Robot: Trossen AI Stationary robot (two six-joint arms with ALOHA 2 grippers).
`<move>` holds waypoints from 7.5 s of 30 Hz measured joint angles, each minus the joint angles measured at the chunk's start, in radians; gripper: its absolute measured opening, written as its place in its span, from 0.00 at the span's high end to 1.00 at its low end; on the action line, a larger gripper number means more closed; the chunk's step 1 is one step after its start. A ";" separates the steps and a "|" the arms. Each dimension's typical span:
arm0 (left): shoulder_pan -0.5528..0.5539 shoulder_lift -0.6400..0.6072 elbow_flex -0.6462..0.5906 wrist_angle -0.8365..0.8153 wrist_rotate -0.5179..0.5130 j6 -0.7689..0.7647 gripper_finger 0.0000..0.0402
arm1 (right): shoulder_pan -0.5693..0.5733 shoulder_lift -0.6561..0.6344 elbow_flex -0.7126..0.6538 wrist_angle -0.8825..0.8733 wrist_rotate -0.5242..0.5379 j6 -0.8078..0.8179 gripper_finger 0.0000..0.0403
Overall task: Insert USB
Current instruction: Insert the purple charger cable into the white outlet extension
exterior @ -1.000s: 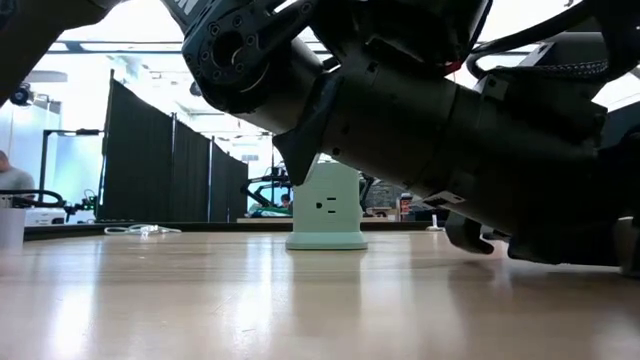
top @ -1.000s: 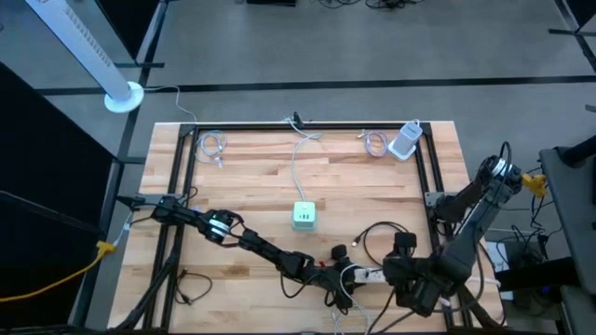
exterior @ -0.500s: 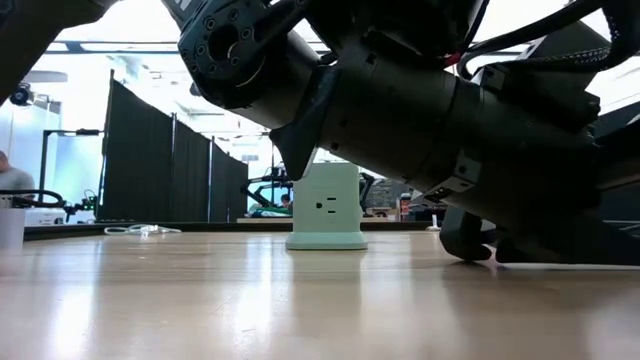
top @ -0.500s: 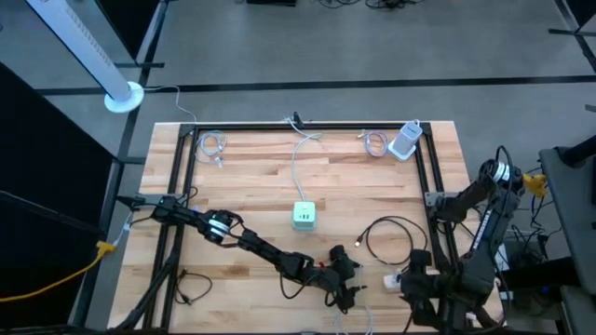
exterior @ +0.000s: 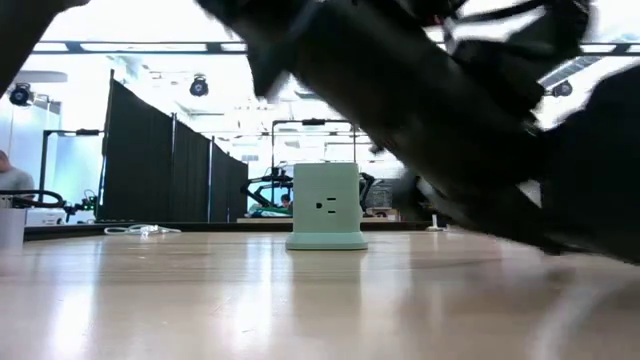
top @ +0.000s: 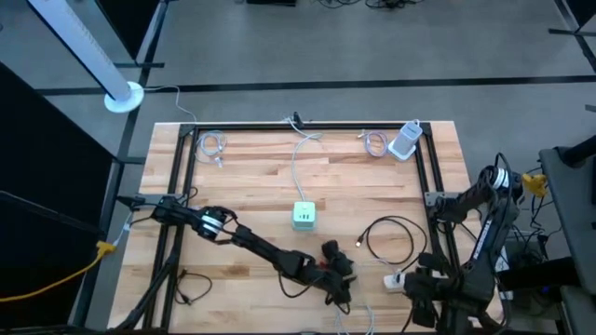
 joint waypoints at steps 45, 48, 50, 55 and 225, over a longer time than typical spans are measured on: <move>0.358 -0.685 -0.451 -0.467 -0.100 0.277 1.00 | -1.130 -0.127 0.176 -0.287 0.595 -0.908 0.99; 0.384 -0.697 -0.501 -0.451 -0.036 0.231 1.00 | -1.210 -0.130 0.147 -0.286 0.594 -0.914 0.99; 0.389 -0.704 -0.512 -0.442 -0.023 0.210 1.00 | -1.256 -0.131 0.123 -0.283 0.594 -0.919 0.99; 0.390 -0.715 -0.511 -0.416 -0.002 0.184 1.00 | -1.346 -0.127 0.008 -0.155 0.597 -1.004 0.99; 0.423 -0.699 -0.763 0.463 0.161 0.911 0.64 | -1.330 -0.446 -0.076 0.373 -0.488 -1.497 0.99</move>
